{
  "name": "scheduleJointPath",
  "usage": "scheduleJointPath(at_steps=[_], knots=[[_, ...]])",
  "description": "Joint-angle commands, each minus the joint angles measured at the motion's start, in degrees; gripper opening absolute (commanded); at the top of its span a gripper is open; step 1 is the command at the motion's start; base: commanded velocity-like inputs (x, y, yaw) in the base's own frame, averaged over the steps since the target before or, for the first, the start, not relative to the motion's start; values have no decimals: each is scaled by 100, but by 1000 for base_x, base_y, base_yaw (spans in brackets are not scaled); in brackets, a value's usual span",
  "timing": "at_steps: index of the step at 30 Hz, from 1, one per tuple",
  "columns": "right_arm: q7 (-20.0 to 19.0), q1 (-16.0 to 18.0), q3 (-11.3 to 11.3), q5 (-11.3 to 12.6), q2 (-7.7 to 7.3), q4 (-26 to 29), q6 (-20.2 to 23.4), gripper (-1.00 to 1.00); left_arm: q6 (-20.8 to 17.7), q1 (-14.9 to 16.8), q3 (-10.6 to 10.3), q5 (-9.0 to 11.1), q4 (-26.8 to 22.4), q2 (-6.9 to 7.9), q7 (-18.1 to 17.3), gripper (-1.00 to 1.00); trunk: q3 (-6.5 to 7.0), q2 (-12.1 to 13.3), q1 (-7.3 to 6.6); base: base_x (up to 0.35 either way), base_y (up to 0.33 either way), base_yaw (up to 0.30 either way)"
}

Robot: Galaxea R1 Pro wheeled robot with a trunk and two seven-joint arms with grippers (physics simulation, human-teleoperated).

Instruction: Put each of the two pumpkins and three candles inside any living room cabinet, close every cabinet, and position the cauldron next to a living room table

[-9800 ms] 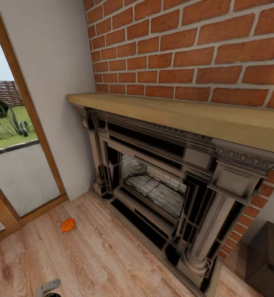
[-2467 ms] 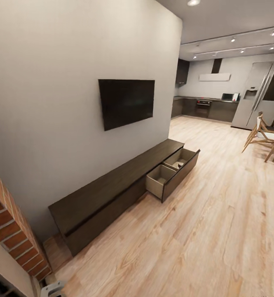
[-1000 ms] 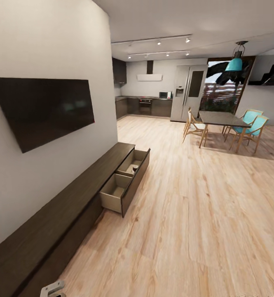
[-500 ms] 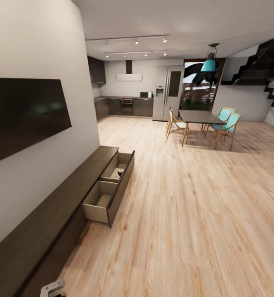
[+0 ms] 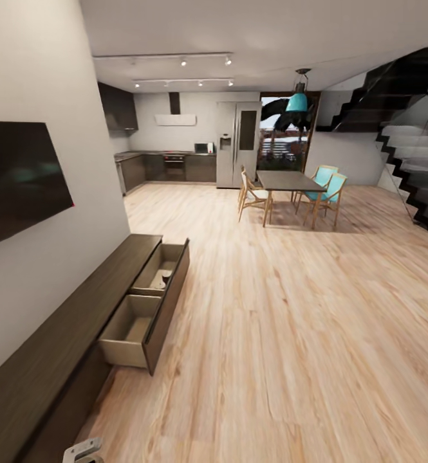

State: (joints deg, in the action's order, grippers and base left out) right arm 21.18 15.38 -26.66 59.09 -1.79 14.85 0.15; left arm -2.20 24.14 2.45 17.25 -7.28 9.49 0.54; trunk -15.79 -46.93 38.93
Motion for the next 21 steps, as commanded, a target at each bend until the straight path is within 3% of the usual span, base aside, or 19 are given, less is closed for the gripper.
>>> scheduleJointPath(at_steps=[1,15,21], knots=[[0,0,-4,0,1,-12,-35,100,0,1,1,-3,-1,0,0,-100,0,0,0,260,0,-27],[9,0,-7,56,12,-52,-191,100,0,0,1,-3,-1,1,-2,-100,-1,0,0,273,56,-7],[9,0,-6,68,12,-53,-191,100,0,0,1,-3,-1,0,-2,-100,-1,0,0,287,94,-219]])
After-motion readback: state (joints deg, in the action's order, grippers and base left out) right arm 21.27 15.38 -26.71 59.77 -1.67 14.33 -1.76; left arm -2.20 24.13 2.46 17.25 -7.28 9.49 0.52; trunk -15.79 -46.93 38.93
